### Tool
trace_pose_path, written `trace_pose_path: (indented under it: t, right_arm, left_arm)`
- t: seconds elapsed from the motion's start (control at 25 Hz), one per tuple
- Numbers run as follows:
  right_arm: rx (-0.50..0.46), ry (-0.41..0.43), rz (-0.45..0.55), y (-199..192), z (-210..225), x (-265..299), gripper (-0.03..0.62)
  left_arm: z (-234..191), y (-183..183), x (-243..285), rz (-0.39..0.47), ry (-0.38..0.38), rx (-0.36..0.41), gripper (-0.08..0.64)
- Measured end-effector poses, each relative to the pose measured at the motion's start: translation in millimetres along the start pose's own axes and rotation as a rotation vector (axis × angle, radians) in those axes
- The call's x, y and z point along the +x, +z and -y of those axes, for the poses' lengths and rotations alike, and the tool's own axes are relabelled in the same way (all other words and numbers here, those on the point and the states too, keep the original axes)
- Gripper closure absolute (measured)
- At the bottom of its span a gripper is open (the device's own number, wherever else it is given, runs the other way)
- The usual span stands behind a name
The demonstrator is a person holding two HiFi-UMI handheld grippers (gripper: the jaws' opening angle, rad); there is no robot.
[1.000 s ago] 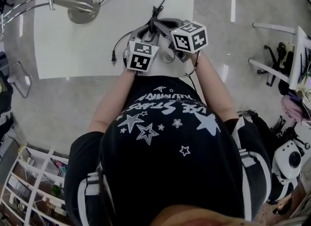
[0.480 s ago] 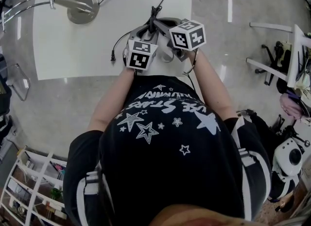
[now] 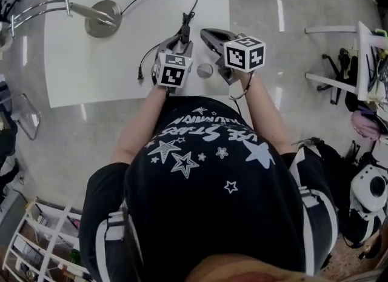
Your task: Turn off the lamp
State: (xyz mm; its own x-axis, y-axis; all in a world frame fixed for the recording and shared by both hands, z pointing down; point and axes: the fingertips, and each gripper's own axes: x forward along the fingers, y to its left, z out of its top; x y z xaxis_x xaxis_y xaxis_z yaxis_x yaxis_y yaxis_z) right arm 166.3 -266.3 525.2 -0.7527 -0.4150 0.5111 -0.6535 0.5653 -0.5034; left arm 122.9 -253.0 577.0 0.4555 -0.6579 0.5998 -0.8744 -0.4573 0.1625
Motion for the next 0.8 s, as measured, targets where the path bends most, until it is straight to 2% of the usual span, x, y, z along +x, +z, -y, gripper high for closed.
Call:
trace_pose_path:
  t: [0.16, 0.56, 0.8]
  right_arm:
    - [0.05, -0.013, 0.035, -14.4, -3.0, -23.4, 0.586]
    - [0.048, -0.023, 0.078, -49.2, -14.0, -64.4, 0.586]
    - [0.069, 0.019, 0.126, -69.8, -30.6, -83.9, 0.586]
  left_arm:
    - [1.9, -1.6, -14.5, 0.017, 0.011, 0.012, 0.407]
    - [6.8, -6.1, -55.6, 0.056, 0.073, 0.005, 0.407]
    - [18.0, 6.0, -113.2, 0.148, 0.122, -0.007, 0.407]
